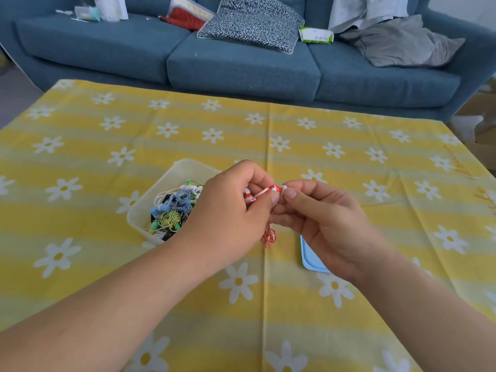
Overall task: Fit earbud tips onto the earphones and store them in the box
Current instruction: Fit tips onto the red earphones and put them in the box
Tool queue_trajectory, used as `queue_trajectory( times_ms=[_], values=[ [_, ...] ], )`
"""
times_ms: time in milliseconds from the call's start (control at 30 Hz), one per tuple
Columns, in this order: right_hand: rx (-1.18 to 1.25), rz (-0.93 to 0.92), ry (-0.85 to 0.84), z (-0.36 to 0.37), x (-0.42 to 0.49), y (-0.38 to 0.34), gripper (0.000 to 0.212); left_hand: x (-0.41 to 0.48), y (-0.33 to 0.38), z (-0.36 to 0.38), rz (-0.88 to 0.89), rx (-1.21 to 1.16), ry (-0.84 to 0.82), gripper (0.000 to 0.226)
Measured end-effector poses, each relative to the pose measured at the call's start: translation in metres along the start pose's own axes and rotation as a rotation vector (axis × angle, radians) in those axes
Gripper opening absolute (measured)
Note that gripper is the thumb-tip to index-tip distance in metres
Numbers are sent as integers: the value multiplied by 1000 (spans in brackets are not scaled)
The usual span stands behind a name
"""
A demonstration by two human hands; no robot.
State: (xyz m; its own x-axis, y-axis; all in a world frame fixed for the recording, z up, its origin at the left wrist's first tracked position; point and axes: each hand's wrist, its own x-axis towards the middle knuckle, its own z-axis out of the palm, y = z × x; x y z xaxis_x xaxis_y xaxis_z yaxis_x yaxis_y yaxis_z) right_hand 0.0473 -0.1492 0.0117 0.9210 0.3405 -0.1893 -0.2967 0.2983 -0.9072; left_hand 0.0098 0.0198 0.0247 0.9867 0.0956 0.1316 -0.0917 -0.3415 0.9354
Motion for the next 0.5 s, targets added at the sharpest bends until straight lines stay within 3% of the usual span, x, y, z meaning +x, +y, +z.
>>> queue_trajectory(
  times_ms=[500],
  values=[
    [31, 23, -11, -3, 1, -1, 24, -1, 5, 1, -47, -11, -24, 9]
  ],
)
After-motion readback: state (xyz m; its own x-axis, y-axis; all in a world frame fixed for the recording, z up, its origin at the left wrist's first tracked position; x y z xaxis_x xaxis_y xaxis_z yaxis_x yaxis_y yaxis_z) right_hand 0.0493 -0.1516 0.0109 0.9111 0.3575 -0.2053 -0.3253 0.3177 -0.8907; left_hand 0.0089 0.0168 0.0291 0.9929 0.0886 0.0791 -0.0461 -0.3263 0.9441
